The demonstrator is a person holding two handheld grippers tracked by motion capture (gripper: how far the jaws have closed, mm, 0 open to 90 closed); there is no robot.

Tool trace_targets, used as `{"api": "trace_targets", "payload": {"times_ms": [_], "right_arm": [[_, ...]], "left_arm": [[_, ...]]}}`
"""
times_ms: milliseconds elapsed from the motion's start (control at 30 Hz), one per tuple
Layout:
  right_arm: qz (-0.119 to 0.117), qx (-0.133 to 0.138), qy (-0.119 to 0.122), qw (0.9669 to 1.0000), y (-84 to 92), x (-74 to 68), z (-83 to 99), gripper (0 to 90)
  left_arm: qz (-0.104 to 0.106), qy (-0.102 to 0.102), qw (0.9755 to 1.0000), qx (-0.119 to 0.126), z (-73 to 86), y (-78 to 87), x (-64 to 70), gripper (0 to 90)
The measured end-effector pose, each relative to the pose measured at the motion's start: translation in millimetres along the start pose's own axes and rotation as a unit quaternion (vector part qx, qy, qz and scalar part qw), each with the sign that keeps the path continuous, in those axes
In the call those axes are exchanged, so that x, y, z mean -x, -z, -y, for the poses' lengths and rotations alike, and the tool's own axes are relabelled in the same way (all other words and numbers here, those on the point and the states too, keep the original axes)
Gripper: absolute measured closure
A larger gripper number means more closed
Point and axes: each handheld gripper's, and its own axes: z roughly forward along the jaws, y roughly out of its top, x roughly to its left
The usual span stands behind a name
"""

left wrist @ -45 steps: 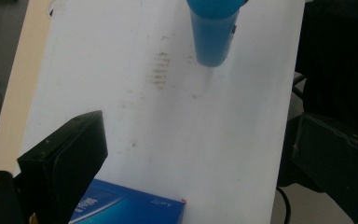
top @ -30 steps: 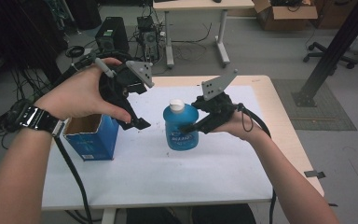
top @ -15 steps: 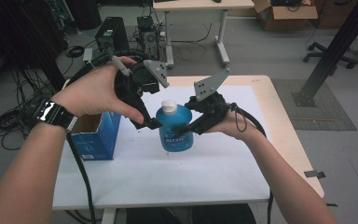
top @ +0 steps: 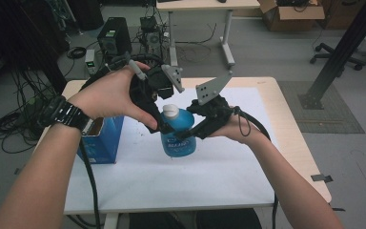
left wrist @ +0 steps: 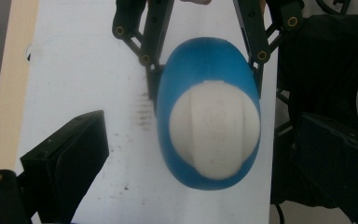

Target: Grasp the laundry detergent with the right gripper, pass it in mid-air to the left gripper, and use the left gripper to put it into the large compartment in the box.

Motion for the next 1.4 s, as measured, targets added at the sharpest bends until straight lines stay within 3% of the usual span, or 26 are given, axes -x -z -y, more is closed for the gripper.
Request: {"api": "trace_targets", "payload": {"times_ms": [800,1400], "right_arm": [[-0.003,-0.008,0.007,0.9999,-5.3,-2.6,0.8,42.3],[-0.003,-0.011,0.006,0.9999,-7.2,-3.3,2.6,42.3]], "left_arm": [[0.025,-0.011,0.9987,-0.043,-6.1,-21.6,0.7,19.2],[0.028,-0.010,0.9983,-0.051,-7.9,-22.6,2.1,29.3]]}}
